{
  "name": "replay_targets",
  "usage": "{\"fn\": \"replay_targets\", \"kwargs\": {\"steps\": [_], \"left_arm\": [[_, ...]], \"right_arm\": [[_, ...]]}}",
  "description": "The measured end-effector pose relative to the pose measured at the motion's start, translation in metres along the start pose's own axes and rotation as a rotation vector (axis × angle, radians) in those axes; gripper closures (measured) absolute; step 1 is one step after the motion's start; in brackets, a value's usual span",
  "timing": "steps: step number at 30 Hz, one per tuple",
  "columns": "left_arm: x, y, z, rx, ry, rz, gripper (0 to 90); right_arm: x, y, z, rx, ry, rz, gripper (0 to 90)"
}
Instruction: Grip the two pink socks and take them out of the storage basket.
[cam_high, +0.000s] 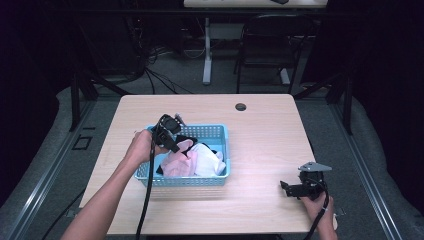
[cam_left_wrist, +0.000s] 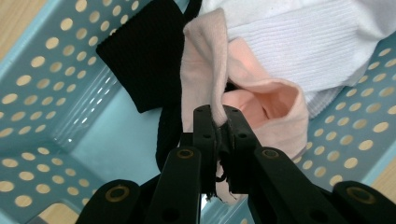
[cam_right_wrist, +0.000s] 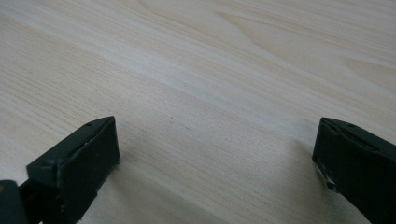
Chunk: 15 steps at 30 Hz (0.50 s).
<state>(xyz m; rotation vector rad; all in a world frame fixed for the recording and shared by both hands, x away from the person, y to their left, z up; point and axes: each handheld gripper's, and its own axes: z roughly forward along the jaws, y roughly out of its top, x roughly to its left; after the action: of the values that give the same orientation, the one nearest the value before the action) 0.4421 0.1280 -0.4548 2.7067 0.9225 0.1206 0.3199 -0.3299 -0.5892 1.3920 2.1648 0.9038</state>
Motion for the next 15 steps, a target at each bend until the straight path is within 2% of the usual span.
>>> {"fn": "replay_targets", "kwargs": {"steps": [6,15], "left_arm": [[0.0,0.002,-0.014,-0.016,0.016,0.013,84.9],[0.004,0.003,-0.029,-0.037,0.029,0.01,84.8]], "right_arm": [[0.0,0.0,0.0,-0.001,0.001,0.001,0.1],[0.0,0.0,0.0,0.0,-0.001,0.0,0.1]]}}
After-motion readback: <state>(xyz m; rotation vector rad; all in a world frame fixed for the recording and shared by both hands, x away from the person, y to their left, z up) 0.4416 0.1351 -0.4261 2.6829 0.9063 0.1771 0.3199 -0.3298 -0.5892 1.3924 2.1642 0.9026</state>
